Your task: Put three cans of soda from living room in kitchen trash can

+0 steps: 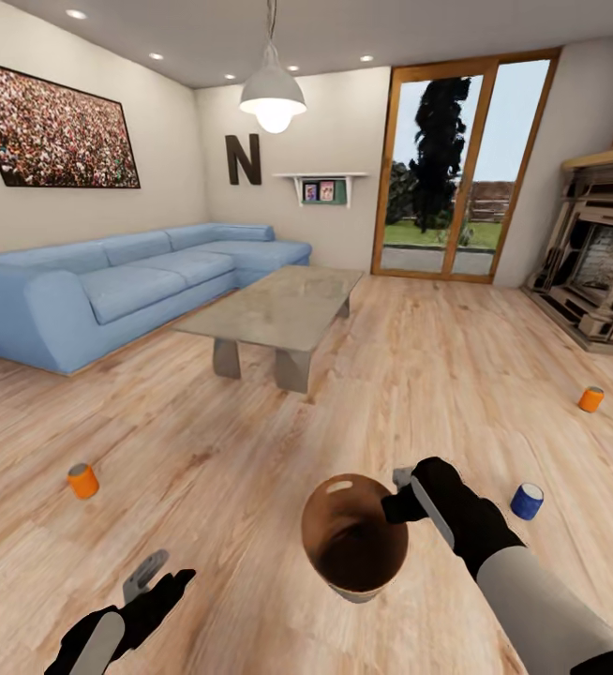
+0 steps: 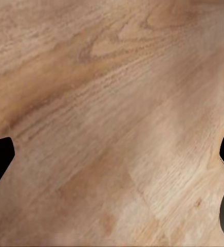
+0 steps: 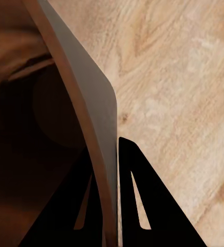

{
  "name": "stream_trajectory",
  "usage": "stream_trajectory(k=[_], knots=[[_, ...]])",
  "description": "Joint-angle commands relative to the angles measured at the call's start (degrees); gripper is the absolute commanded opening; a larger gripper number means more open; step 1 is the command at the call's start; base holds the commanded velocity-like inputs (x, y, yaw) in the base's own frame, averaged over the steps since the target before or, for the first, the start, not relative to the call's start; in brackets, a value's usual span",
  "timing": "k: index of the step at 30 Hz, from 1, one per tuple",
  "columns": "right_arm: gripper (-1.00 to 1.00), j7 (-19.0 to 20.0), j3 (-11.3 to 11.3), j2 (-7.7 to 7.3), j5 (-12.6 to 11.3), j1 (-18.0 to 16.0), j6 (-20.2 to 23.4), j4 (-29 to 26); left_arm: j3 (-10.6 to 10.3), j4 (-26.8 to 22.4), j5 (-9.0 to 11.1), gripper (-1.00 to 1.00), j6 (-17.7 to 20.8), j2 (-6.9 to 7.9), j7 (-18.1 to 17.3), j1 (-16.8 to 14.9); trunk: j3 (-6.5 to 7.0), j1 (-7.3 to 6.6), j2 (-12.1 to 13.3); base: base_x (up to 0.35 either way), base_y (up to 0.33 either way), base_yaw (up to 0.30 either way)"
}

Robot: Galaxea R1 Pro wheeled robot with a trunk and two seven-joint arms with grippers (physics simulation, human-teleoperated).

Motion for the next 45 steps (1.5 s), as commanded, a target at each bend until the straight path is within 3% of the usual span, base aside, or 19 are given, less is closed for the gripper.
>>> stream_trajectory(k=[1,4,6,11,14,19,22,25,33,36,39,45], knots=[[-1.00,0.50,-0.06,0.07,-1.14,0.11,0.07,-0.35,0.00,0.01,0.00,1.00,0.00,0.02,0.00,0.00,0.01,0.00,0.00,0.289,0.206,0.000],[-1.00,0.53,-0.07,0.40,0.79,2.16,0.07,-4.52,0.00,0.01,0.00,1.00,0.00,0.03,0.00,0.00,0.01,0.00,0.00,0.289,0.206,0.000],[-1.00,0.58,-0.08,0.80,3.35,3.99,0.07,-7.69,0.00,-0.01,0.00,1.00,0.00,0.01,0.00,0.00,0.01,0.00,0.00,0.289,0.204,0.000],[-1.00,0.50,-0.48,6.67,10.98,5.97,0.07,-8.60,-0.07,0.00,0.03,1.00,0.00,-0.01,0.00,0.00,0.01,0.00,0.00,0.289,0.200,0.000],[-1.00,0.59,-0.51,7.28,12.09,6.21,0.07,-8.49,-0.08,-0.05,0.07,1.00,0.00,-0.01,0.00,0.00,0.01,0.00,0.00,0.289,0.192,0.000],[-1.00,0.73,-0.88,7.08,11.60,6.39,0.07,-8.53,0.00,-0.46,0.10,1.00,-0.05,0.04,0.00,0.13,0.01,0.00,0.00,0.289,0.208,0.000],[-1.00,0.76,-2.64,7.06,10.74,6.37,0.07,-8.53,0.79,-2.66,0.08,1.00,-0.03,0.14,0.00,1.29,0.01,0.00,0.00,0.289,0.230,0.000],[-1.00,0.76,-4.84,7.05,10.38,6.34,0.07,-8.54,3.88,-6.41,0.09,1.00,0.11,0.24,0.01,3.43,0.00,0.00,0.00,0.289,0.236,0.000],[-1.00,1.01,-5.95,6.68,9.75,6.29,0.07,-8.71,5.68,-16.12,0.12,1.00,0.13,0.24,2.08,7.92,-0.25,0.00,0.00,0.289,0.237,-0.054],[-1.00,2.90,-6.03,6.11,7.40,6.10,0.07,-8.58,5.76,-20.10,0.16,1.00,0.05,0.15,3.09,9.80,-0.40,0.00,0.00,0.289,0.234,-0.136],[-1.00,7.05,-6.00,4.14,5.96,5.85,0.07,-8.42,5.85,-24.20,0.17,1.00,-0.11,0.10,3.47,11.94,-0.58,0.00,0.00,0.289,0.234,-0.146],[-1.00,10.37,-5.93,3.36,5.54,5.78,0.07,-8.37,5.88,-29.91,0.15,1.00,-0.66,-0.21,3.65,14.72,-0.90,0.00,0.00,0.289,0.234,-0.121]])
